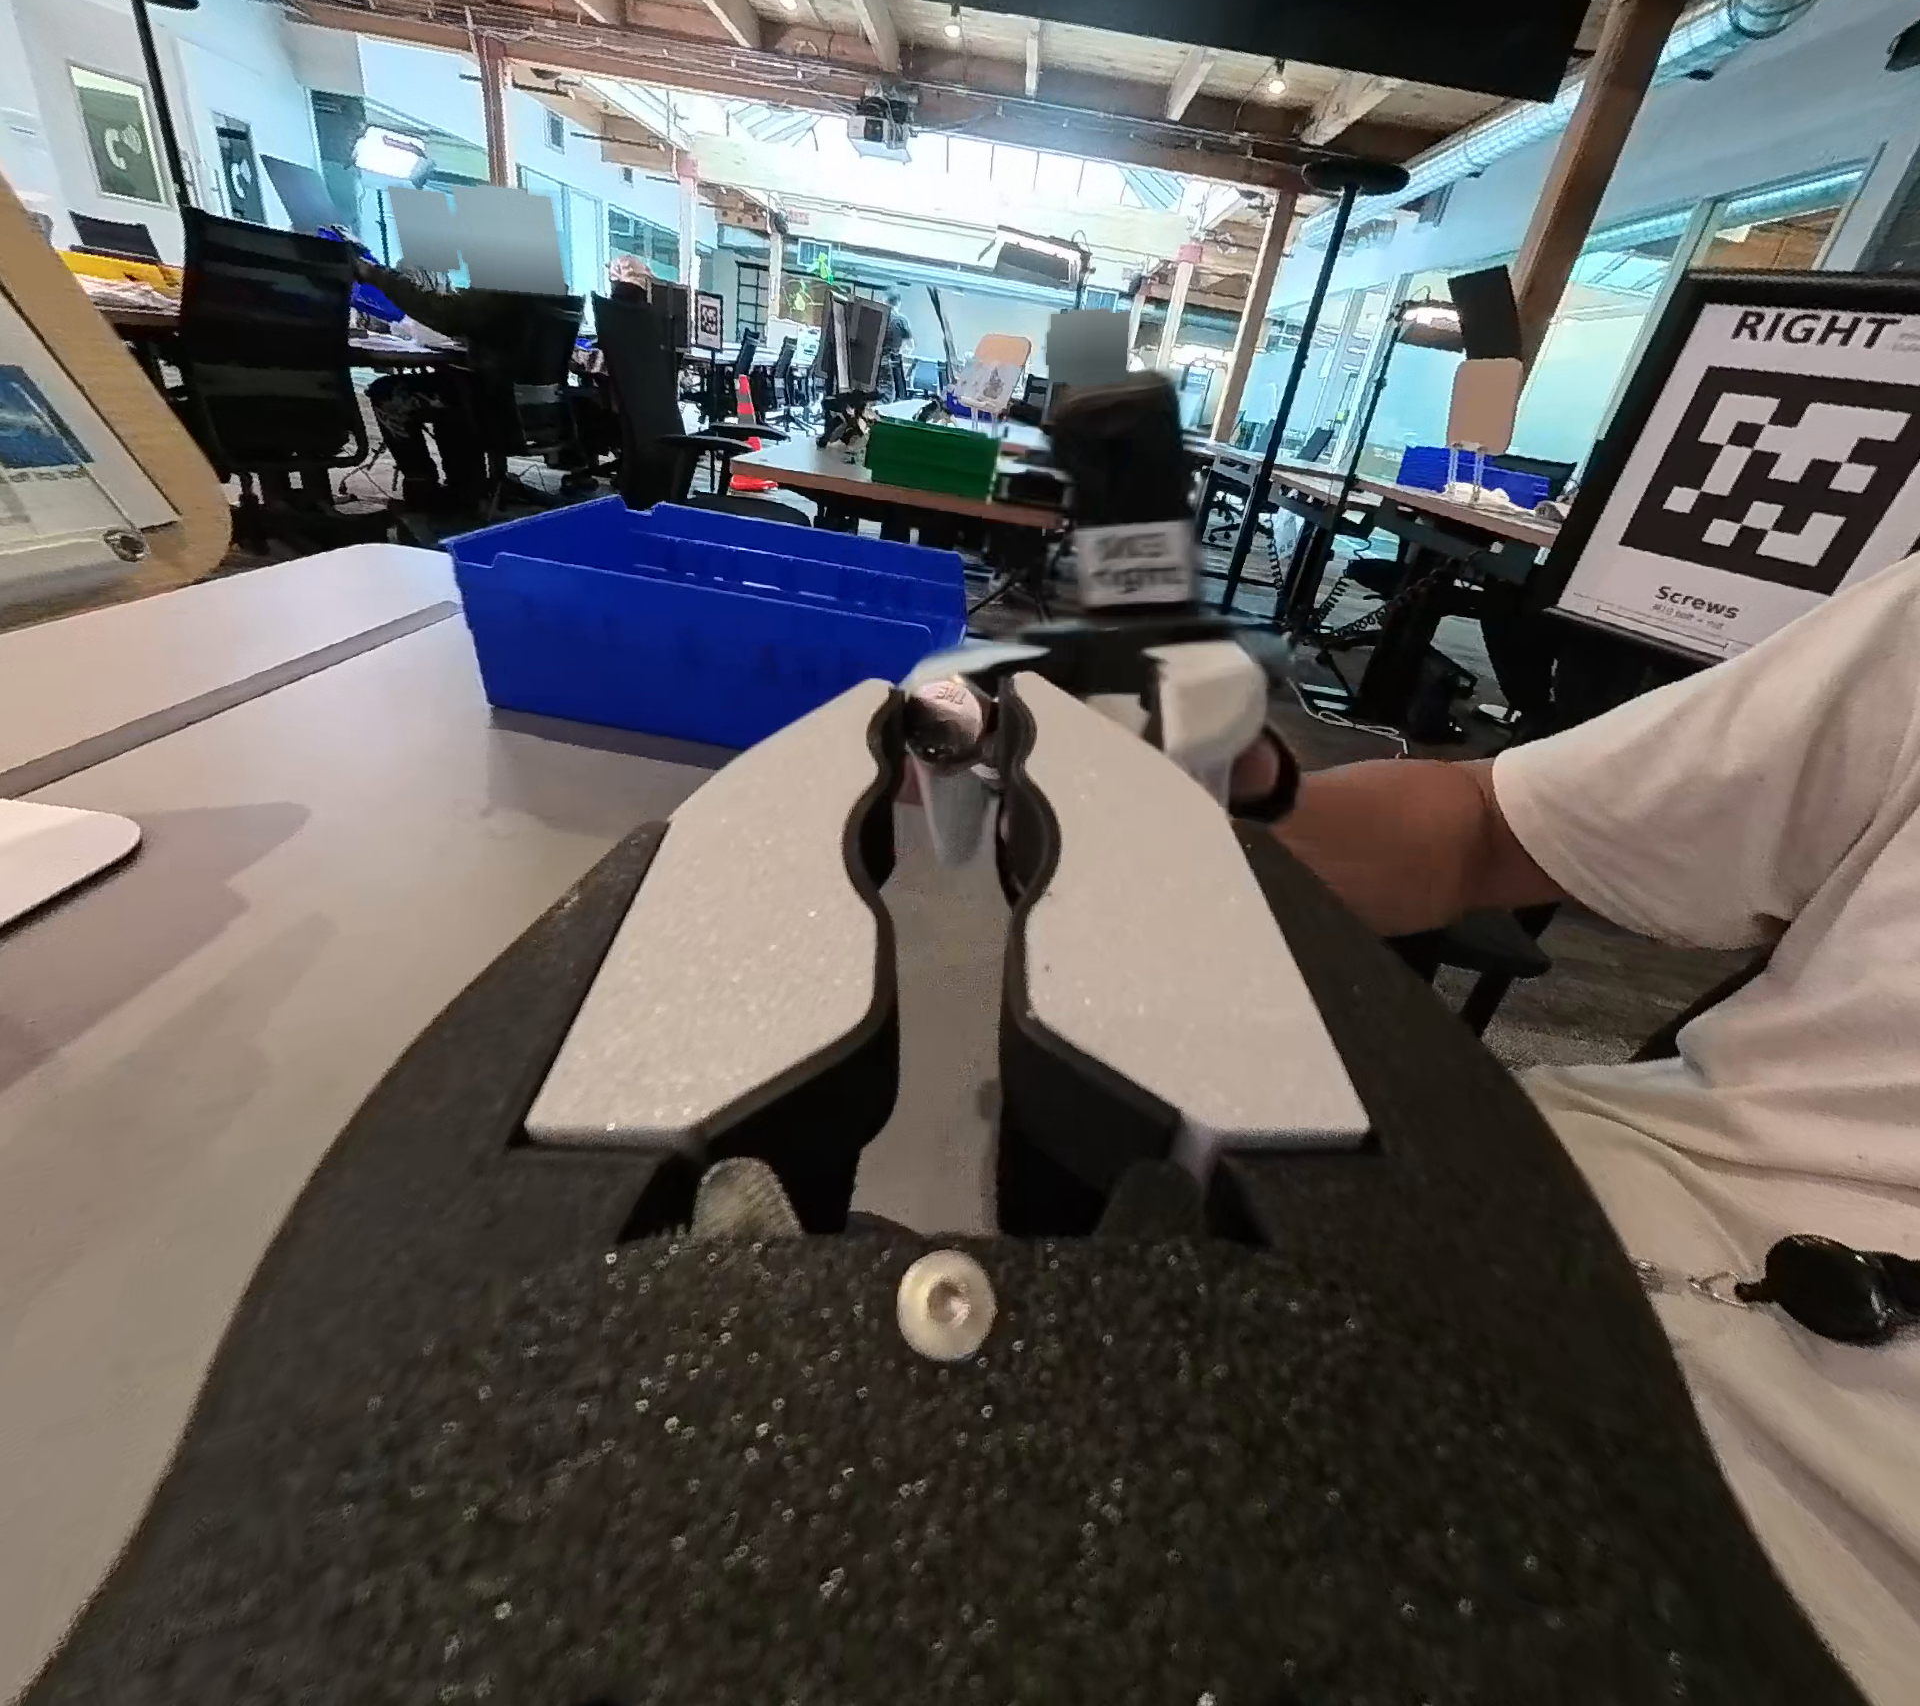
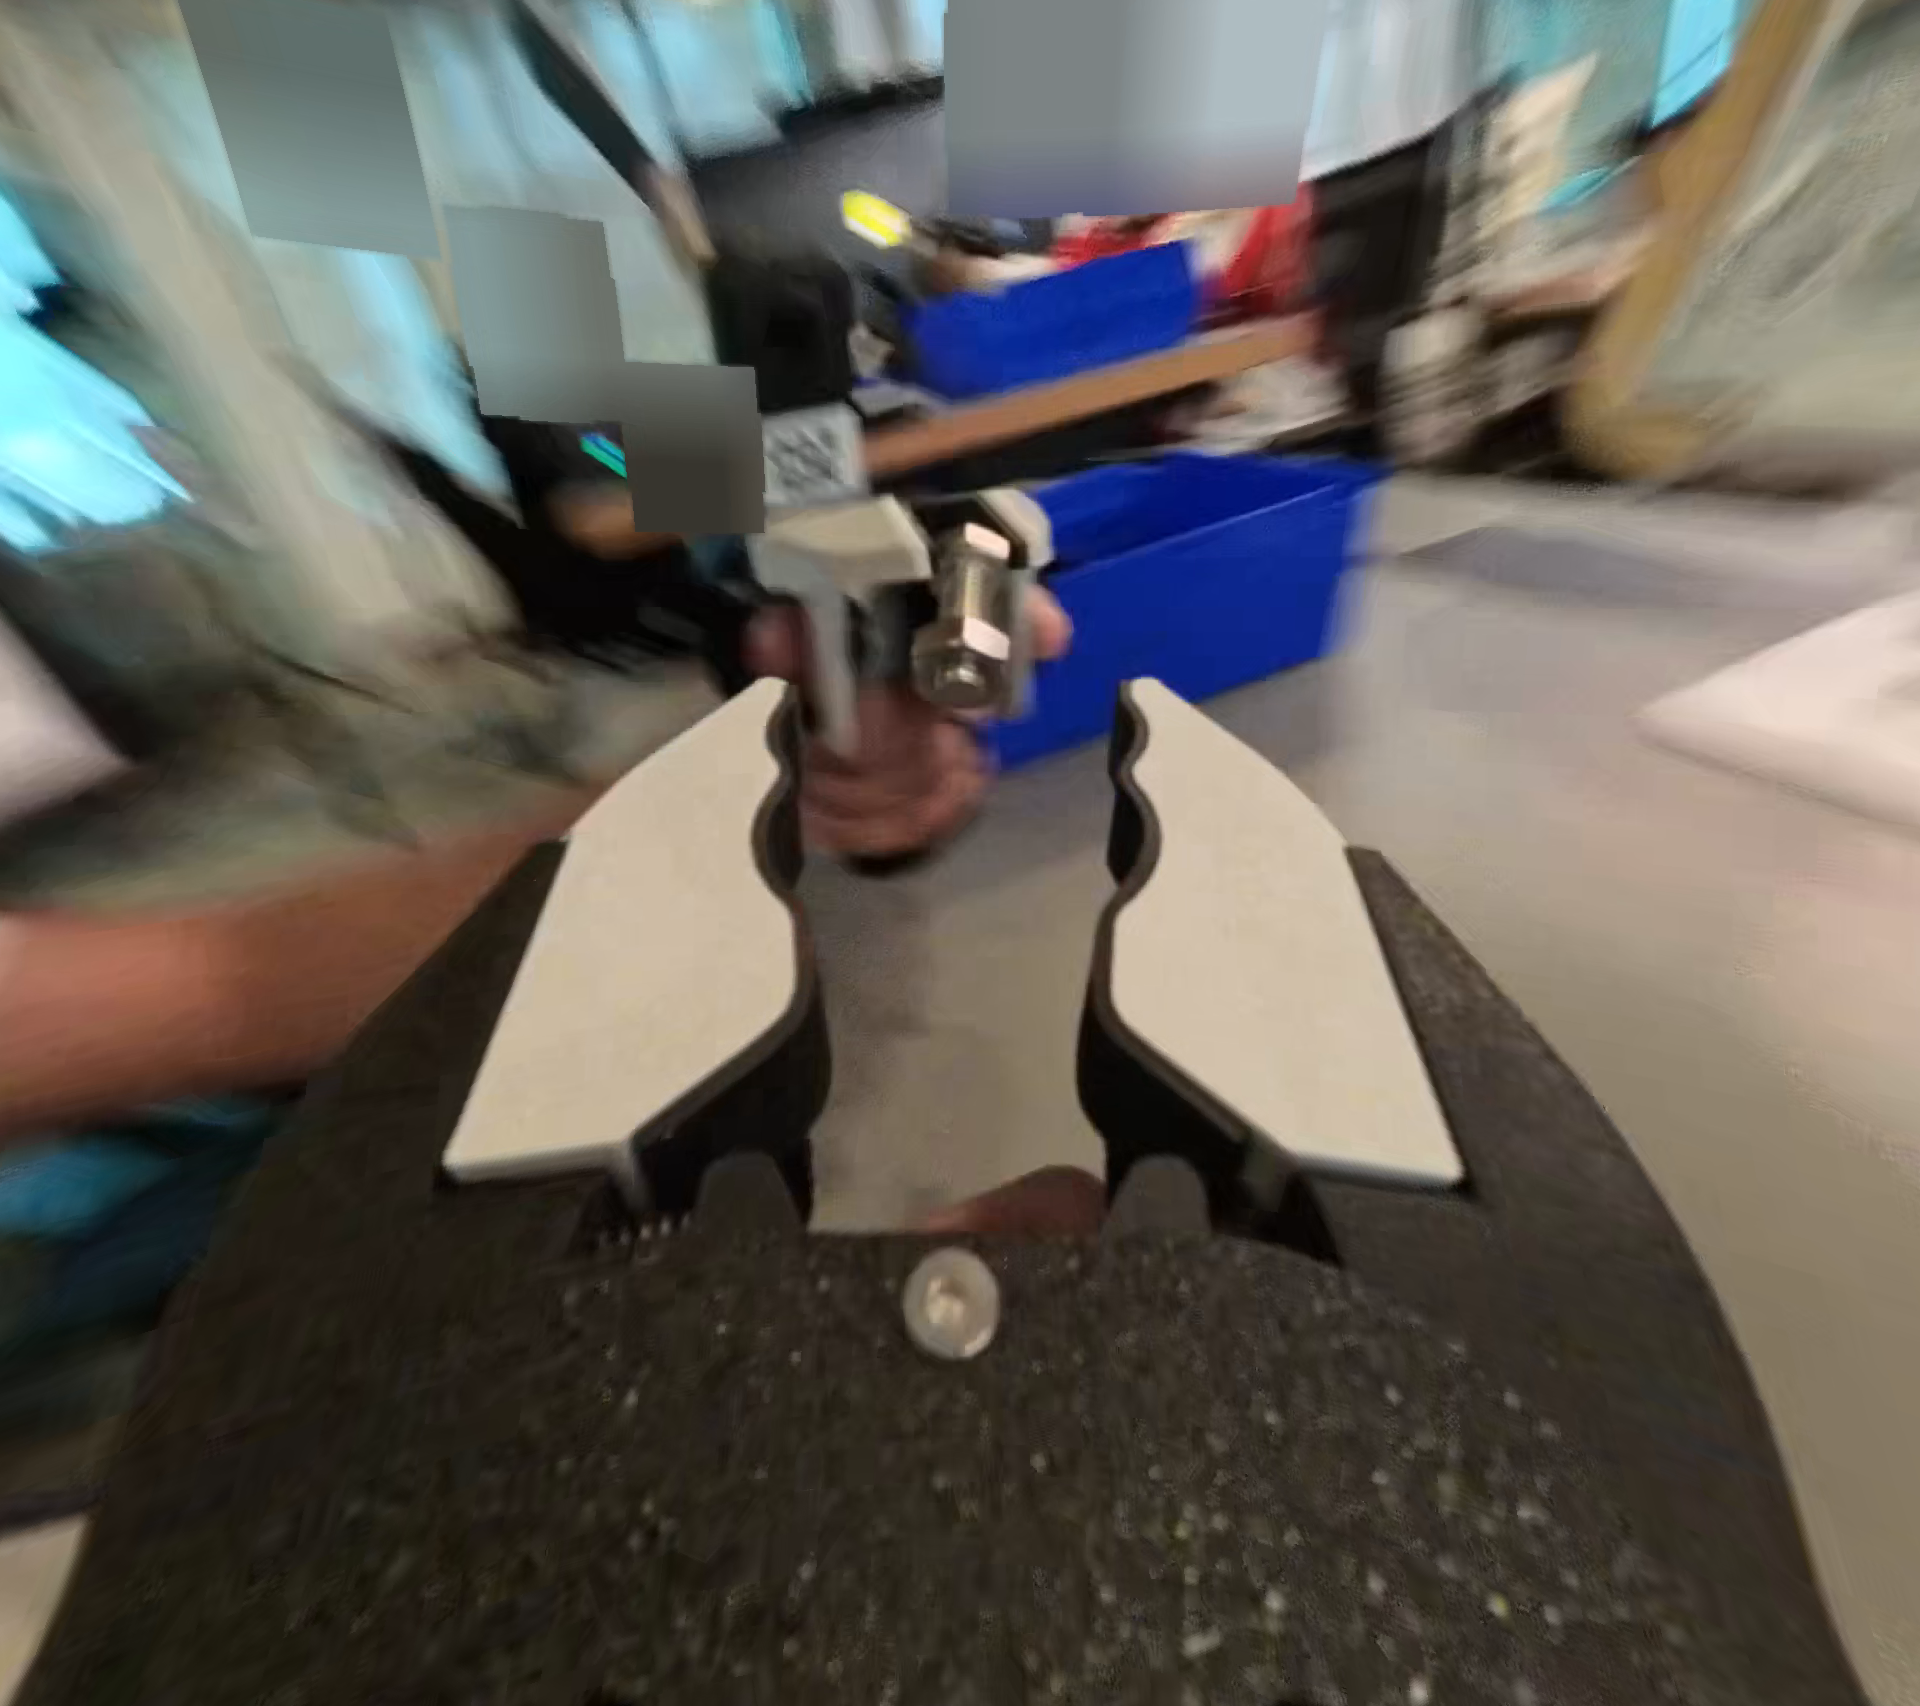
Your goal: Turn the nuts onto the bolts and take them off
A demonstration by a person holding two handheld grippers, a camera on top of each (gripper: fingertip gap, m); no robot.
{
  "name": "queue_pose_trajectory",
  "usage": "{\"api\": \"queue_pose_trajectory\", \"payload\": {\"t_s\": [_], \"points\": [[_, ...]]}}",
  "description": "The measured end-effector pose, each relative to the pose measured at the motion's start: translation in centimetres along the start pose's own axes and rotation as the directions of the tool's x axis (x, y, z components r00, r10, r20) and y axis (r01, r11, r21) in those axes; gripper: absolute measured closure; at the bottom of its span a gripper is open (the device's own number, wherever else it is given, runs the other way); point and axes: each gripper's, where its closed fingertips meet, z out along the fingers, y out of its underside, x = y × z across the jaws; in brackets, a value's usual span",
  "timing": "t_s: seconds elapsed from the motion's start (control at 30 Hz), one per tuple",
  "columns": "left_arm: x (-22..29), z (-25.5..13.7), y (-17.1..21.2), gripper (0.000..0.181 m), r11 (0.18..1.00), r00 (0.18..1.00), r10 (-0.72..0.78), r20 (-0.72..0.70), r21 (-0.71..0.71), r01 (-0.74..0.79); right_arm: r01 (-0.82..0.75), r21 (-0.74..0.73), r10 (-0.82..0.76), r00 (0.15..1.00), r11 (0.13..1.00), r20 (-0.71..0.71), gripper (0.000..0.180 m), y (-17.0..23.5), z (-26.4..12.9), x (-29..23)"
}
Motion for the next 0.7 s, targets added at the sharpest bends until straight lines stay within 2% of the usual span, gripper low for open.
{"api": "queue_pose_trajectory", "payload": {"t_s": [0.03, 0.1, 0.17, 0.2, 0.23, 0.27, 0.33, 0.43, 0.5, 0.53, 0.57, 0.6, 0.7], "points": [[0.0, 0.0, 0.0, 0.165, 1.0, 1.0, -0.004, -0.003, 0.002, 0.004, 0.243, -0.046, -0.247, 0.96, 0.969, -0.128, 0.125, -0.1, -0.2, 0.7], [0.0, 0.1, 0.1, 0.165, 1.0, 1.0, -0.006, -0.003, -0.006, 0.006, 0.565, -0.172, -0.59, 0.765, 0.807, -0.258, 0.13, -0.3, -0.5, 1.2], [0.1, 0.3, 0.4, 0.165, 1.0, 1.0, -0.007, -0.006, -0.017, 0.007, 0.733, -0.266, -0.778, 0.563, 0.626, -0.28, 0.135, -0.3, -0.3, 1.0], [0.1, 0.3, 0.5, 0.164, 1.0, 1.0, -0.008, -0.007, -0.022, 0.007, 0.772, -0.311, -0.831, 0.49, 0.553, -0.261, 0.137, 0.2, 0.0, 0.9], [0.1, 0.4, 0.6, 0.164, 1.0, 1.0, -0.009, -0.01, -0.026, 0.009, 0.788, -0.34, -0.857, 0.45, 0.513, -0.252, 0.141, 0.5, 0.3, 0.9], [0.2, 0.4, 0.6, 0.164, 1.0, 1.0, -0.008, -0.012, -0.027, 0.008, 0.792, -0.337, -0.859, 0.443, 0.509, -0.256, 0.156, 0.6, 0.4, 0.8], [0.5, 0.3, 0.4, 0.165, 1.0, 1.0, -0.009, -0.029, -0.02, 0.008, 0.772, -0.274, -0.817, 0.513, 0.574, -0.264, 0.162, 0.2, 0.3, 0.3], [0.5, 0.3, 0.4, 0.165, 1.0, 1.0, -0.004, -0.027, -0.018, 0.003, 0.584, -0.18, -0.611, 0.762, 0.791, -0.213, 0.162, 0.4, 0.5, 0.1], [0.6, 0.2, 0.3, 0.165, 1.0, 0.999, -0.013, -0.035, -0.009, 0.013, 0.291, -0.091, -0.3, 0.948, 0.952, -0.108, 0.162, 0.4, 0.6, -0.3], [0.6, 0.2, 0.2, 0.165, 1.0, 0.999, -0.011, -0.039, -0.002, 0.011, 0.087, -0.049, -0.088, 0.996, 0.995, -0.022, 0.162, 0.2, 0.6, -0.6], [0.7, 0.1, 0.0, 0.165, 1.0, 0.999, -0.008, -0.043, 0.004, 0.009, -0.116, -0.012, 0.117, 0.991, 0.993, 0.066, 0.162, -0.3, 0.5, -0.8], [0.7, 0.1, 0.0, 0.165, 1.0, 0.999, -0.003, -0.04, 0.002, 0.003, -0.305, 0.0, 0.302, 0.942, 0.952, 0.146, 0.162, -0.7, 0.3, -0.8], [0.6, 0.2, 0.2, 0.164, 1.0, 1.0, 0.012, -0.022, -0.003, -0.012, -0.684, -0.052, 0.662, 0.681, 0.728, 0.313, 0.162, -0.9, 0.1, -0.6]]}}
